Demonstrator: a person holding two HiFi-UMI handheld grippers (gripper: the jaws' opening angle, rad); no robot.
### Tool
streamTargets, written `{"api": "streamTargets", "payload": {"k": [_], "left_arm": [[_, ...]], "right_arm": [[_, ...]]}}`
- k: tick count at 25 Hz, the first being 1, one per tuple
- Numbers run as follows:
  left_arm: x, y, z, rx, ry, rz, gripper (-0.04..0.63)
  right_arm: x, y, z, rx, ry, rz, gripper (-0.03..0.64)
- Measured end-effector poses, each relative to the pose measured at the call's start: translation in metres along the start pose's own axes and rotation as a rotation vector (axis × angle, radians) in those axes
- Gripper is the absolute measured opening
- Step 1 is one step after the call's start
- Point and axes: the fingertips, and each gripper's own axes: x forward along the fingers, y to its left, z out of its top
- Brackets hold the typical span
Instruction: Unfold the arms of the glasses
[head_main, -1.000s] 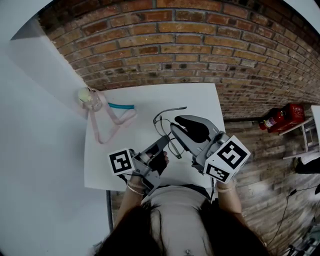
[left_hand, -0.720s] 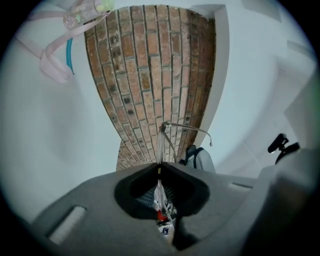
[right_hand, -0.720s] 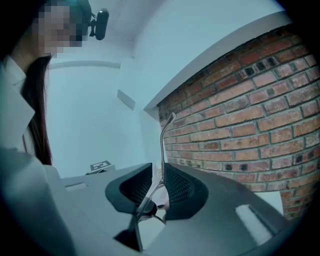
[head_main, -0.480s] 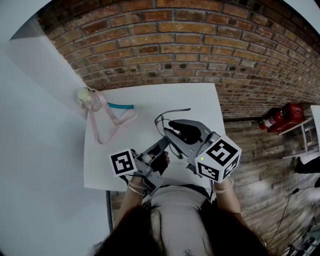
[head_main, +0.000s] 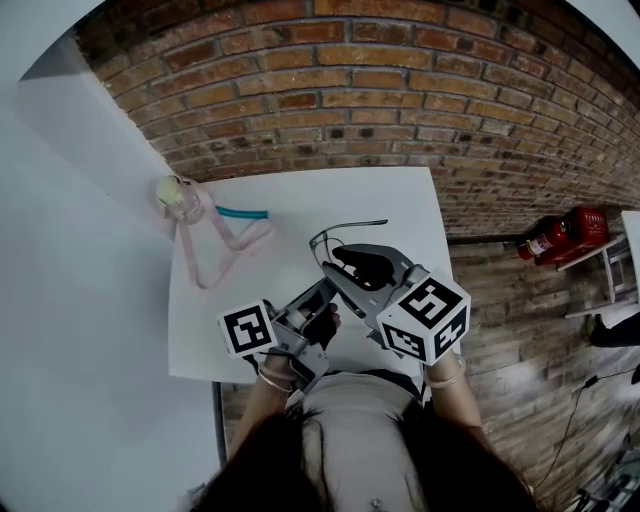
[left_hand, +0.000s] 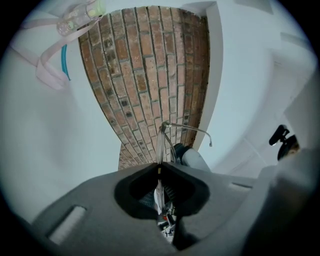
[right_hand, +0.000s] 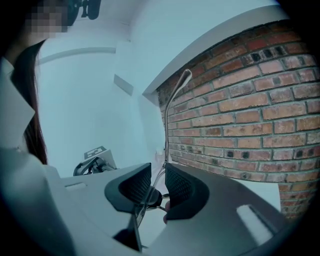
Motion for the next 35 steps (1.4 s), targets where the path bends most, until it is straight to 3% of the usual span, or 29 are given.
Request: {"api": "streamTargets", "payload": {"k": [11,19,35], "left_arm": [[-0.002,0.002,-0.002,0.052,-0.009,0.029,0.023],[-0.008,0.01,-0.001,0.126,-0.027,0.1,0.023],[-0.005,0.006,0.003,0.102,-0.053,0.075,0.023]], "right_arm": [[0.004,-0.003,-0.006,0.004,0.047,-0.031,0.095],[0.004,-0.002,-0.005,0.031,0.072,-0.034,0.081],[0.003,0.002,0.0,0.012,0.043,-0.049,0.048]]}}
